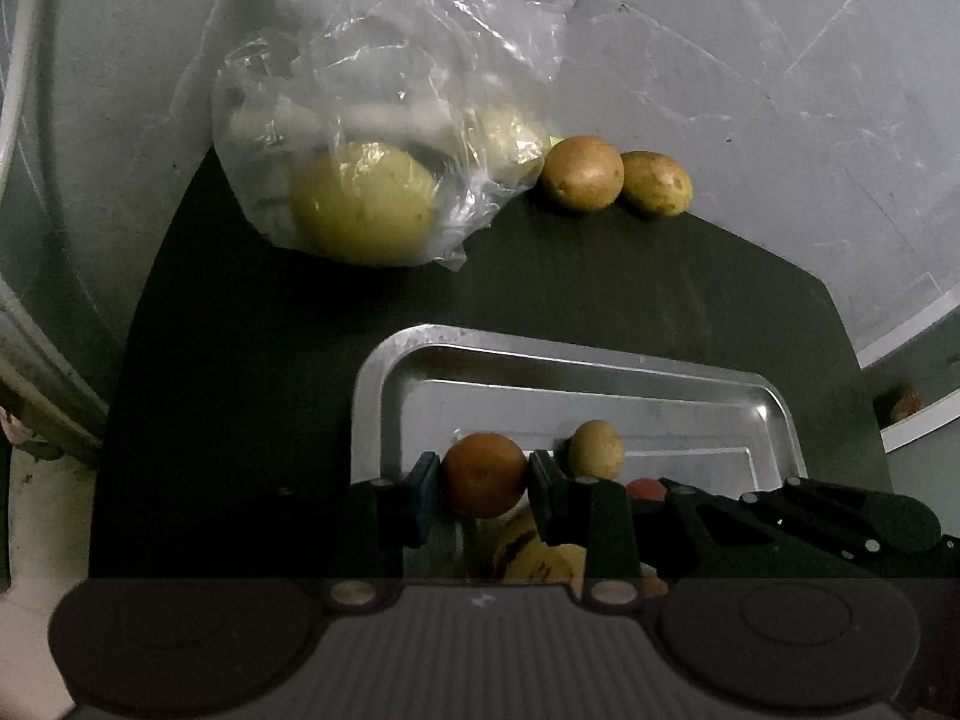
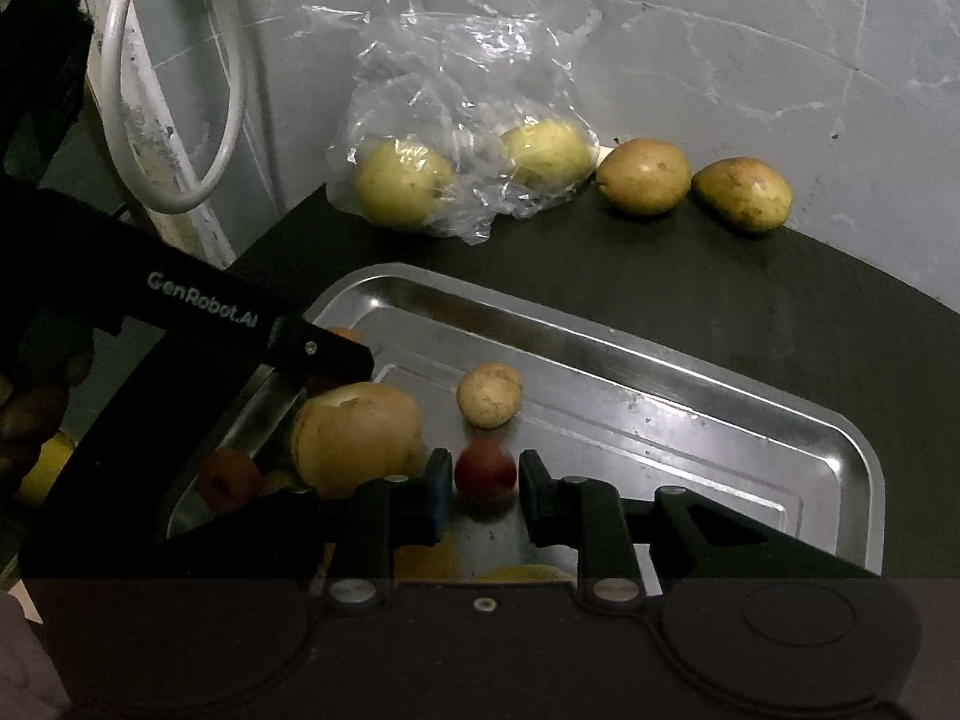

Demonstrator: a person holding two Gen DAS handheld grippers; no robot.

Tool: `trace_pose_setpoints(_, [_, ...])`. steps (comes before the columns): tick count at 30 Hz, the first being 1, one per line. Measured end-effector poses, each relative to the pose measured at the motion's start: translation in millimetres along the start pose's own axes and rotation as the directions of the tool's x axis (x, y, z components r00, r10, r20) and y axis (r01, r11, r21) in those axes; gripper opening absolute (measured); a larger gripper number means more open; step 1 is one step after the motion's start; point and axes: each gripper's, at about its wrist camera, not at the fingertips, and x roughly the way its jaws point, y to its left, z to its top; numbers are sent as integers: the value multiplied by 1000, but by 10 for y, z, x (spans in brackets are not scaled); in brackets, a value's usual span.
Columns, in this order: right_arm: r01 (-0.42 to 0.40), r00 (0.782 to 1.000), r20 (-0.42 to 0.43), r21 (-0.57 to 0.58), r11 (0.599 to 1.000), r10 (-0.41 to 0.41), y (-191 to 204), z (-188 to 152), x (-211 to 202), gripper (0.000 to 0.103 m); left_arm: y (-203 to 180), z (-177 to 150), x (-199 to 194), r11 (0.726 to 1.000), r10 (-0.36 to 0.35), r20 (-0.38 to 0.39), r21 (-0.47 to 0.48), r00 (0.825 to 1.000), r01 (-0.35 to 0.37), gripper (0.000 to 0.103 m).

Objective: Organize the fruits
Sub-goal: 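Place the red tomato in the tray with the right gripper while the left places the small orange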

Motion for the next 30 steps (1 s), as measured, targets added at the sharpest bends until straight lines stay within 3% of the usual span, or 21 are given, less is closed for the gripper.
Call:
trace_pose_setpoints(6, [28, 1000, 0, 14, 1000, -28, -14, -3, -25, 42, 10, -7, -5, 1000, 5, -2, 21, 1000, -5, 35])
trace_pose_setpoints(11, [46, 999, 21, 32, 998, -47, -23, -34, -129, 62, 42, -33, -15, 1000, 15, -10, 19, 1000, -15, 35])
trace_pose_setpoints(18, [80, 995, 53, 40, 996, -82, 10, -91, -271, 77, 79, -52, -54, 1000, 3, -12, 5, 1000, -3, 35])
trace_pose_setpoints(21, [90, 994, 61, 48, 995, -93, 8, -120, -337, 82, 85, -53, -89, 1000, -2, -9, 6, 1000, 2, 41])
trace_pose_setpoints(26, [84, 994, 69, 72, 994, -89, -14, -171, -448, 95, 55, -91, -177, 999, -31, -1, 34, 1000, 31, 64])
trace_pose_setpoints(30, [60, 995, 79, 86, 995, -66, -23, -221, -520, 100, 14, -140, -245, 997, -26, -2, 74, 1000, 26, 71])
